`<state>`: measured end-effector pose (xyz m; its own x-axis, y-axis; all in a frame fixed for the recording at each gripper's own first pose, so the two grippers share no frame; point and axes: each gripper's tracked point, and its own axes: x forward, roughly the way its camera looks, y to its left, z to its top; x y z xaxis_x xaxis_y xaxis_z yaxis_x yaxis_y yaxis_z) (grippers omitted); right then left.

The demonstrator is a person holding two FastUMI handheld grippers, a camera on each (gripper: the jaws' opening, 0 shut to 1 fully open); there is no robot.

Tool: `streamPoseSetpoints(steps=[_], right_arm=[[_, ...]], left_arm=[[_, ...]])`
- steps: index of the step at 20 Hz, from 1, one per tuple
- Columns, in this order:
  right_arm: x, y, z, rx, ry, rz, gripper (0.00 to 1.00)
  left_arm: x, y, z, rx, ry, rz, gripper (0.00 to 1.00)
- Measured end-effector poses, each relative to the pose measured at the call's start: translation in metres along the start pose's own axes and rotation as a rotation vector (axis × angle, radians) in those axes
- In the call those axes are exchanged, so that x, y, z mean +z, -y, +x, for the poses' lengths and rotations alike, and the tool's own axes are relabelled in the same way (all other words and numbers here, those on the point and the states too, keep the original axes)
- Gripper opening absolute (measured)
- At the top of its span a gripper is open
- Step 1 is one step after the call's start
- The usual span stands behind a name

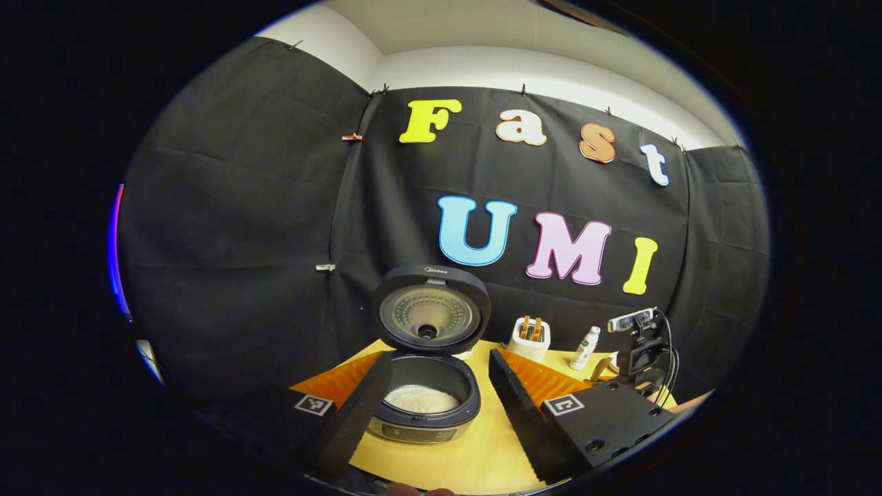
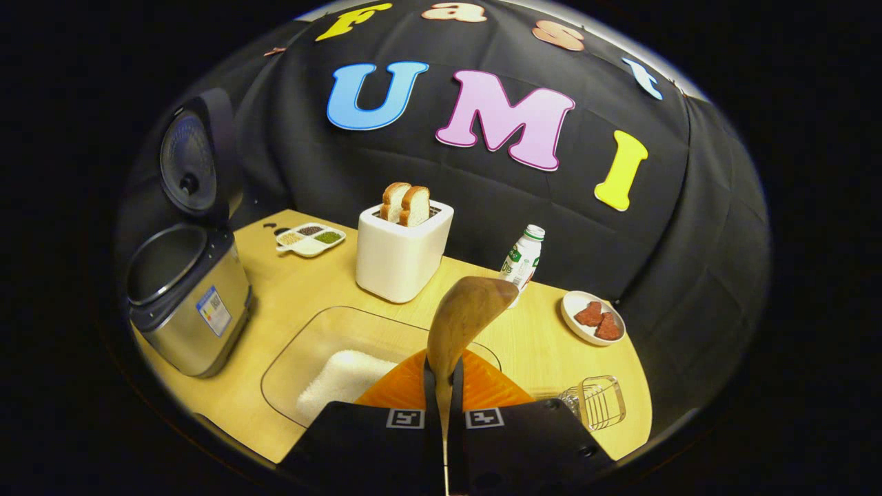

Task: Close the left gripper, press the button to open the rice cooker; take a wooden spoon from the chopstick holder with the right hand, scoop a spoonful of rice and pour it into the rice cooker, then put the wooden spoon back into the chopstick holder.

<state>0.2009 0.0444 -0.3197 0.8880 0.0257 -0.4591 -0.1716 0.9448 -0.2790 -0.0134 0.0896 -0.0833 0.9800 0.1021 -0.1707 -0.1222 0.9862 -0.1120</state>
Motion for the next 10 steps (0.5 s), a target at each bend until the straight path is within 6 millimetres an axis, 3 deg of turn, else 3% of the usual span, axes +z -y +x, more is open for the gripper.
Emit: streamPoseSetpoints(steps=[3,4,10], right_arm=[[-0.02,-0.009,0.007,-0.018,-0.039,-0.005,0.1],[-0.02,-0.015,0.009,-0.012,-0.035,0.017,0.07],[-0.013,-0.049,0.008,0.11,-0.059,0.303,0.07]], left_arm=[[0.002,-0.01,0.002,0.003,-0.002,0.006,0.95],[0.003,-0.013,0.002,0.003,-0.003,0.01,0.95],[0.003,-0.017,0.002,0.0,-0.007,0.02,0.95]])
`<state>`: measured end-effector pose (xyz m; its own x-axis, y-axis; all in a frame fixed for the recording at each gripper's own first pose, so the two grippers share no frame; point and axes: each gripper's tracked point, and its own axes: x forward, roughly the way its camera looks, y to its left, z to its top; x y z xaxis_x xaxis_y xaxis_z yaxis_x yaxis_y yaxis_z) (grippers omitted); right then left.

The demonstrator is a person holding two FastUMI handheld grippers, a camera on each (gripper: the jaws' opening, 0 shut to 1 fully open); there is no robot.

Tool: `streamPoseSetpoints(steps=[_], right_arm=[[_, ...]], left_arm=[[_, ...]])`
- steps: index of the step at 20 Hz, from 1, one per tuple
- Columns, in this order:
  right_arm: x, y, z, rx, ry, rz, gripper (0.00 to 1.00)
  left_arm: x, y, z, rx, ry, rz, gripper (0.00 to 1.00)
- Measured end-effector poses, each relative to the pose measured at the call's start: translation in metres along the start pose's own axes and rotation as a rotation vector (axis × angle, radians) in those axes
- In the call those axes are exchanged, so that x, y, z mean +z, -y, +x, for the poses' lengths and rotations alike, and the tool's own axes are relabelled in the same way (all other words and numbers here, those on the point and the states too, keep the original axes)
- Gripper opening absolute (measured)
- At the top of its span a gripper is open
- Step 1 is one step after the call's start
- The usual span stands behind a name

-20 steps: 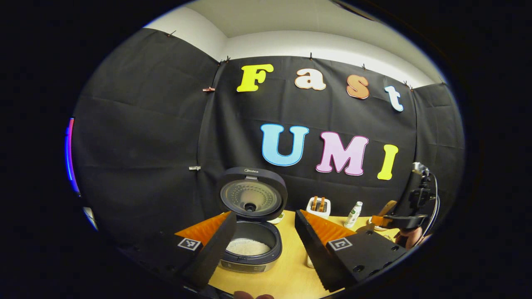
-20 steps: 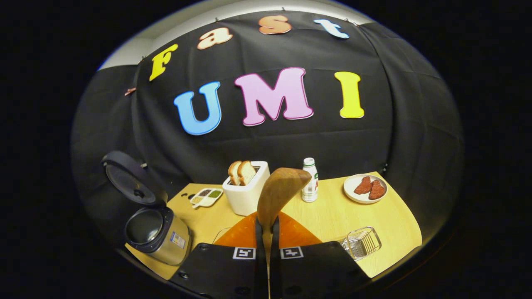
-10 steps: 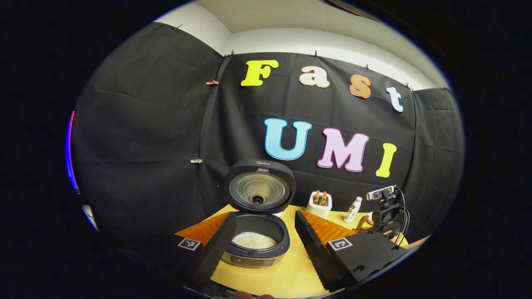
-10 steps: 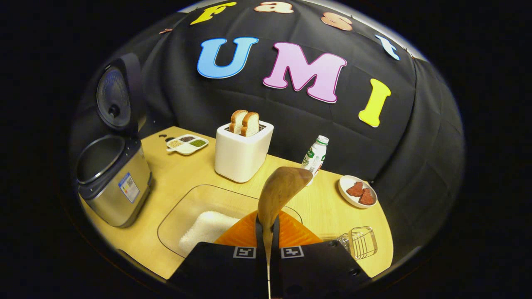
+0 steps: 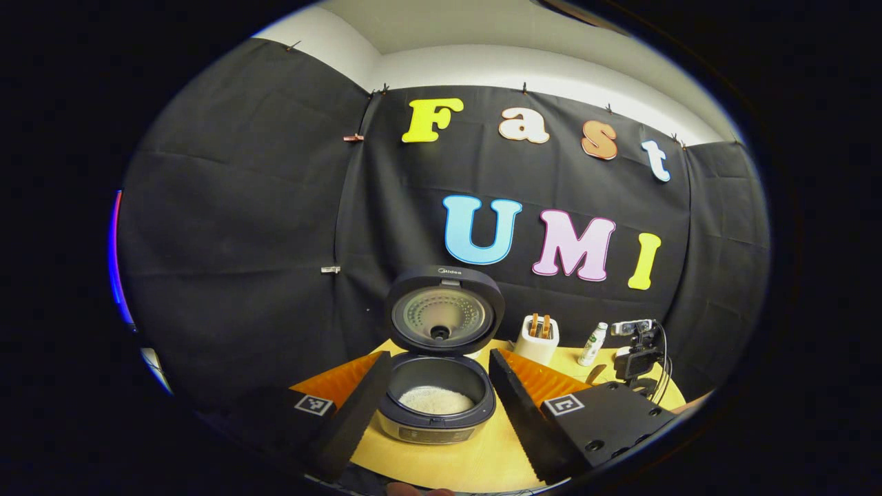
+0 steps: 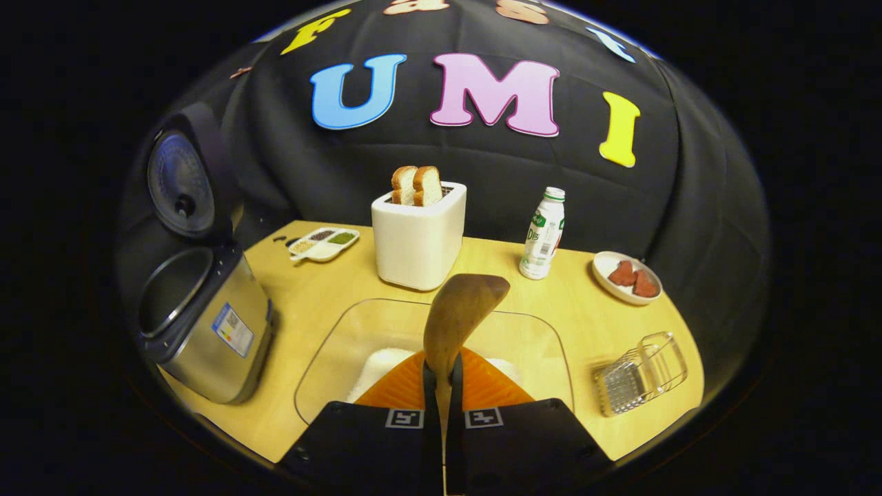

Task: Close the left gripper, press the button to open the rice cooker; take a wooden spoon from the chopstick holder with the right hand, scoop a spoonful of rice and pour it into the rice cooker, then put the wooden spoon back into the chopstick holder.

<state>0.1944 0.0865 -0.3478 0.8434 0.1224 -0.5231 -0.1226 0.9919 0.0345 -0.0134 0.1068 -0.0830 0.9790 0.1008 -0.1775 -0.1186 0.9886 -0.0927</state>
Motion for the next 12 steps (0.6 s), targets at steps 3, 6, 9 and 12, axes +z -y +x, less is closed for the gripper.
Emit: streamPoseSetpoints(steps=[3,6,9,12], right_arm=[[0.0,-0.006,-0.001,0.042,-0.006,0.138,0.07],[0.003,-0.016,-0.004,0.095,-0.009,0.3,0.07],[0.003,-0.017,0.001,0.121,-0.019,0.464,0.07],[0.0,-0.005,0.008,0.139,-0.033,0.711,0.06]], left_arm=[[-0.003,0.001,-0.001,0.0,-0.011,-0.005,0.95],[-0.005,0.004,-0.002,-0.002,-0.024,-0.008,0.95],[-0.007,0.01,-0.004,-0.009,-0.036,0.004,0.95],[-0.002,0.02,-0.006,-0.022,-0.03,0.03,0.96]])
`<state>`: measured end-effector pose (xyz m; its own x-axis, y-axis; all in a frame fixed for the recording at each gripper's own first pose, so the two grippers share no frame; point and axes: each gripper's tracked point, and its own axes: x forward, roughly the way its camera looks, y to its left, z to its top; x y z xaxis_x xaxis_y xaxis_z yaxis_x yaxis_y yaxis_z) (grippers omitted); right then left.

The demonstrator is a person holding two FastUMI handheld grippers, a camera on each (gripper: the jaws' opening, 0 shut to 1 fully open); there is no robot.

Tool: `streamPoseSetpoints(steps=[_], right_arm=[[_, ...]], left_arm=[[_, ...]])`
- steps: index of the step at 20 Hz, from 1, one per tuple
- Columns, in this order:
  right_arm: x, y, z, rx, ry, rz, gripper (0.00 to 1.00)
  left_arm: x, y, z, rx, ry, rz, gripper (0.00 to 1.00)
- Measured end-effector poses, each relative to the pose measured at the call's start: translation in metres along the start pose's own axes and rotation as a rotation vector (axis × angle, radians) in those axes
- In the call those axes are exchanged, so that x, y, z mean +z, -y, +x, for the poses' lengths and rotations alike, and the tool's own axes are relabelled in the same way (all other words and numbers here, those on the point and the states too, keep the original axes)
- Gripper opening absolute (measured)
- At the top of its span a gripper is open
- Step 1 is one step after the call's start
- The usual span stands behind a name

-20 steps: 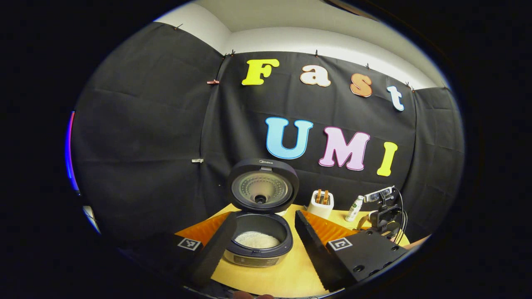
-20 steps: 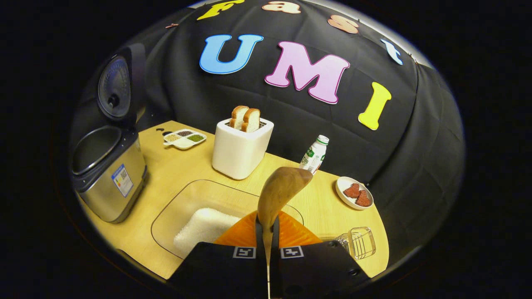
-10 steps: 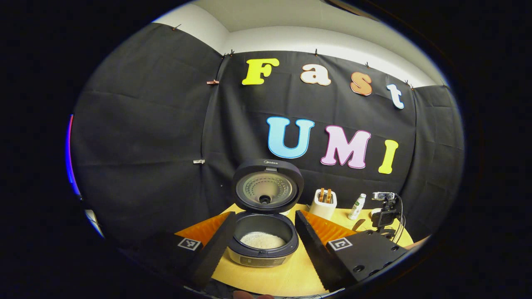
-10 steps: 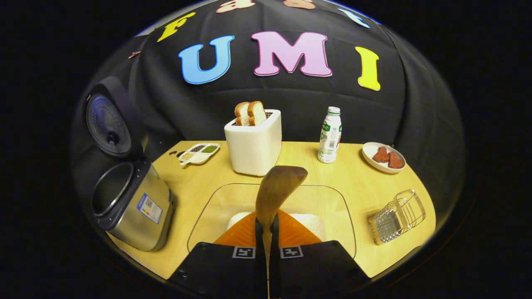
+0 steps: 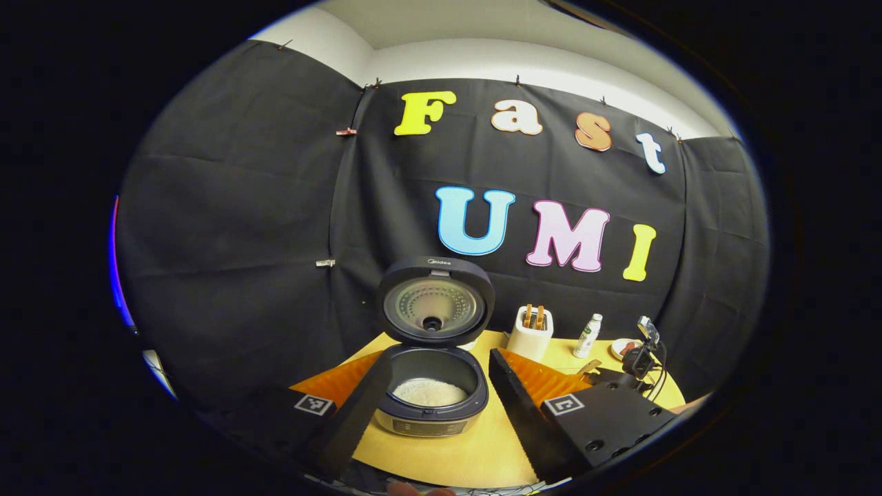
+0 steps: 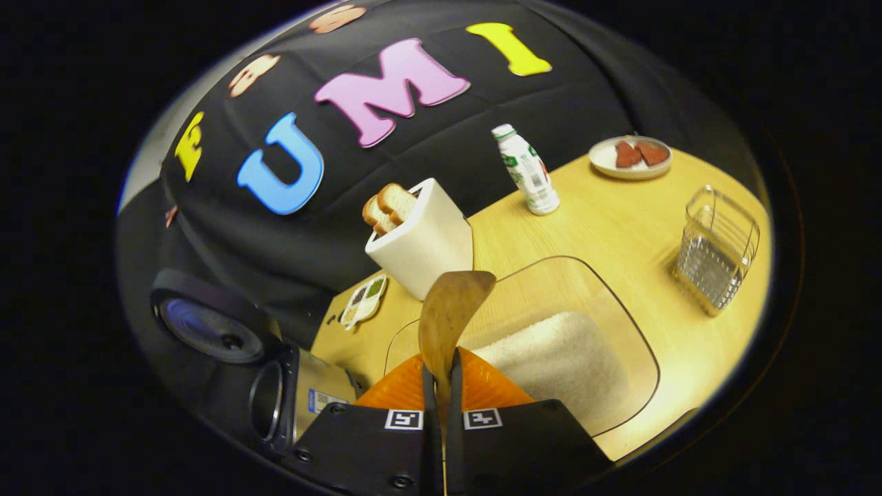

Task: Close the left gripper, press the button to open the rice cooker; take a wooden spoon from the chopstick holder with the right hand, scoop a spoonful of rice and pour it into the rice cooker, then put the wooden spoon back into the chopstick holder.

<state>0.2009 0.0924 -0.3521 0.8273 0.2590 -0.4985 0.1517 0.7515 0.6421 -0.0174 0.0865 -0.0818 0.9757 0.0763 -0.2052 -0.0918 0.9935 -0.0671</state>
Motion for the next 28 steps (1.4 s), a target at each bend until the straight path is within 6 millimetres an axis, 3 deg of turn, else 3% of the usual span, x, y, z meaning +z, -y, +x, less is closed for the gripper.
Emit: streamPoseSetpoints(steps=[2,10,16,18,22,28], right_arm=[[0.005,0.016,0.002,-0.005,0.0,0.123,0.07],[0.049,0.034,-0.027,0.063,0.059,0.306,0.07],[0.091,0.036,-0.045,0.148,0.112,0.505,0.07],[0.102,0.027,-0.048,0.19,0.125,0.559,0.07],[0.104,-0.003,-0.053,0.252,0.114,0.58,0.06],[0.083,-0.095,-0.062,0.37,0.041,0.615,0.06]], left_arm=[[0.003,0.007,-0.001,-0.007,0.004,0.014,0.95],[0.006,0.041,-0.001,-0.042,0.004,0.01,0.95],[0.009,0.045,-0.004,-0.028,0.015,0.001,0.95],[0.009,0.041,-0.006,-0.02,0.014,0.004,0.95],[0.014,0.029,-0.01,-0.005,0.031,0.004,0.95],[0.016,-0.007,-0.022,0.026,0.058,0.005,0.95]])
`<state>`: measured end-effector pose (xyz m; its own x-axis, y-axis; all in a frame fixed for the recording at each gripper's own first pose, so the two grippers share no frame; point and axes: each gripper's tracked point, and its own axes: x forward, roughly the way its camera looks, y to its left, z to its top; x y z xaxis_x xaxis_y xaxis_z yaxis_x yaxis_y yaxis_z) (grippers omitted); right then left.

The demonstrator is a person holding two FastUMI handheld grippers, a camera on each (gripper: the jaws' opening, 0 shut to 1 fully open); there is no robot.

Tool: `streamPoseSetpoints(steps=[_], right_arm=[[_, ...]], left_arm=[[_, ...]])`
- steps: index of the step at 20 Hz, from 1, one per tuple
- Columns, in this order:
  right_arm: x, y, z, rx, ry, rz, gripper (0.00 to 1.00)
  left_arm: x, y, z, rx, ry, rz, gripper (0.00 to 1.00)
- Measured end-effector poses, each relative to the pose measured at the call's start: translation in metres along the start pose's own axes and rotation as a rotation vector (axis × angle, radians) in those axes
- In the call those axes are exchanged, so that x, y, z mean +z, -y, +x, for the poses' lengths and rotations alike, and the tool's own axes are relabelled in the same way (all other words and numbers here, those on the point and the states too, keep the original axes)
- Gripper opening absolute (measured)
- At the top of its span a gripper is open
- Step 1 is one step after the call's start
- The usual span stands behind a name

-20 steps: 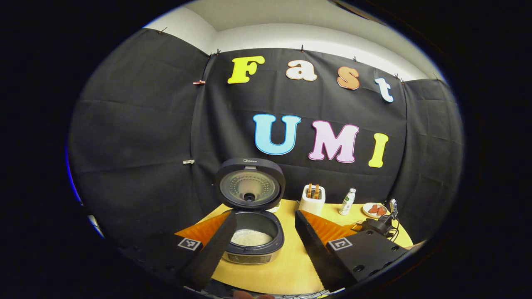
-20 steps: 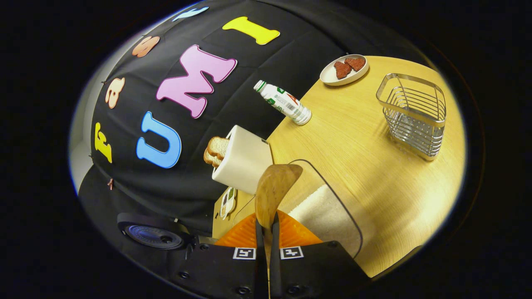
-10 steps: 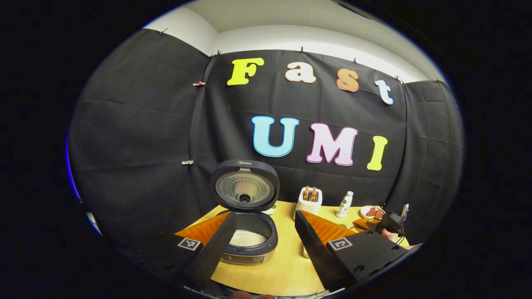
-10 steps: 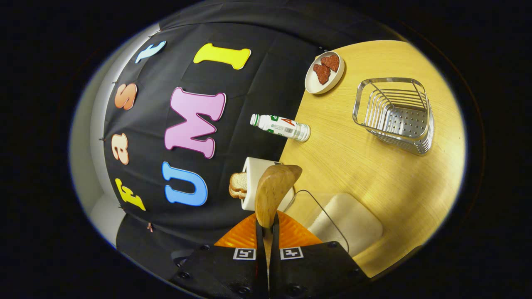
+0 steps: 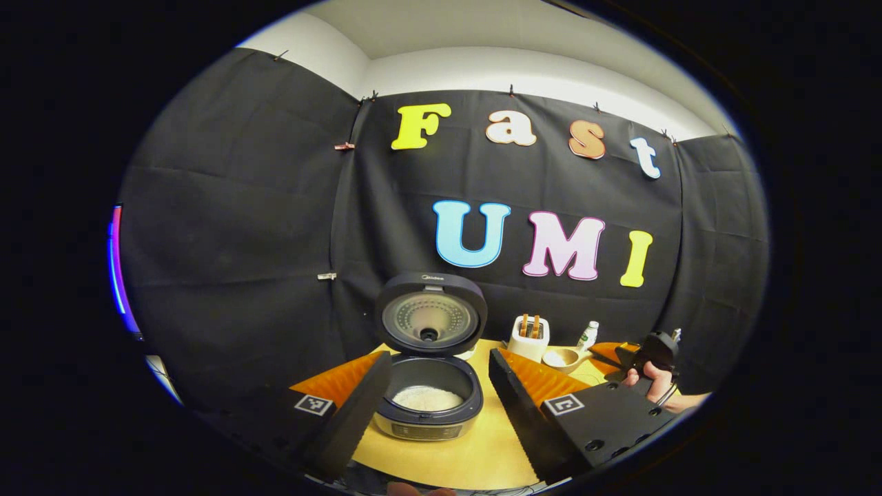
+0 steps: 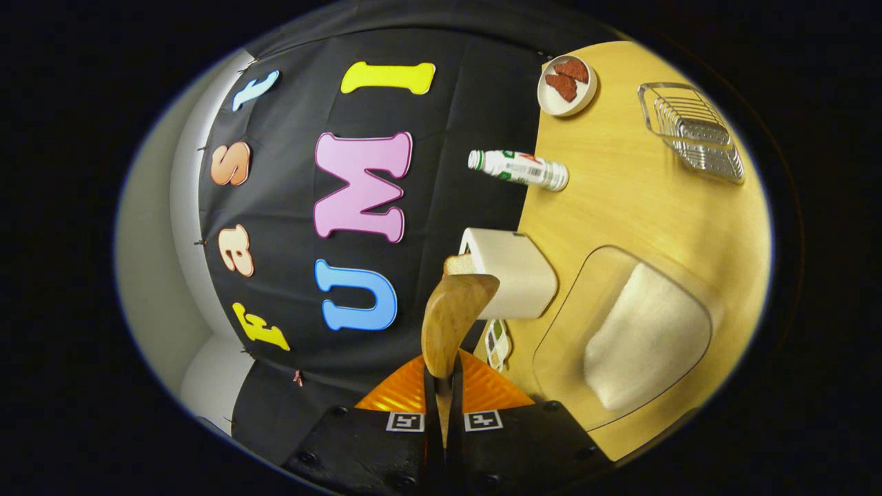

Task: Close the left gripper, press the button to open the rice cooker; take a wooden spoon from the chopstick holder with the right hand, scoop a spoonful of rice and pour it into the rice cooker, then put the wooden spoon back into the chopstick holder.

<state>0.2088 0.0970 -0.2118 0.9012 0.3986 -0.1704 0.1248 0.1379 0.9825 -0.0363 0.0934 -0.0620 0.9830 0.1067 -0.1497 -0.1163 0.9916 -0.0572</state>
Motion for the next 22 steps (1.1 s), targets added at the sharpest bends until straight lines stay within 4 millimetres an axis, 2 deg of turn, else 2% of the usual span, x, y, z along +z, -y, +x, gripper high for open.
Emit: streamPoseSetpoints(steps=[3,5,9,13,15,22], right_arm=[[-0.058,-0.034,0.016,0.024,-0.078,-0.051,0.06],[-0.096,-0.049,0.026,0.027,-0.132,-0.117,0.06],[-0.156,-0.053,0.048,0.008,-0.208,-0.223,0.06],[-0.188,-0.046,0.064,-0.035,-0.219,-0.433,0.06],[-0.199,-0.043,0.07,-0.048,-0.223,-0.523,0.07],[-0.217,-0.036,0.077,-0.09,-0.206,-0.837,0.06]], left_arm=[[-0.004,-0.02,-0.005,0.016,0.013,-0.005,0.95],[-0.005,-0.033,-0.011,0.029,0.024,-0.008,0.95],[-0.006,-0.061,-0.022,0.067,0.038,-0.01,0.95],[-0.011,-0.084,-0.032,0.105,0.036,-0.013,0.95],[-0.014,-0.089,-0.034,0.114,0.03,-0.02,0.95],[-0.022,-0.098,-0.037,0.121,0.025,-0.057,0.95]])
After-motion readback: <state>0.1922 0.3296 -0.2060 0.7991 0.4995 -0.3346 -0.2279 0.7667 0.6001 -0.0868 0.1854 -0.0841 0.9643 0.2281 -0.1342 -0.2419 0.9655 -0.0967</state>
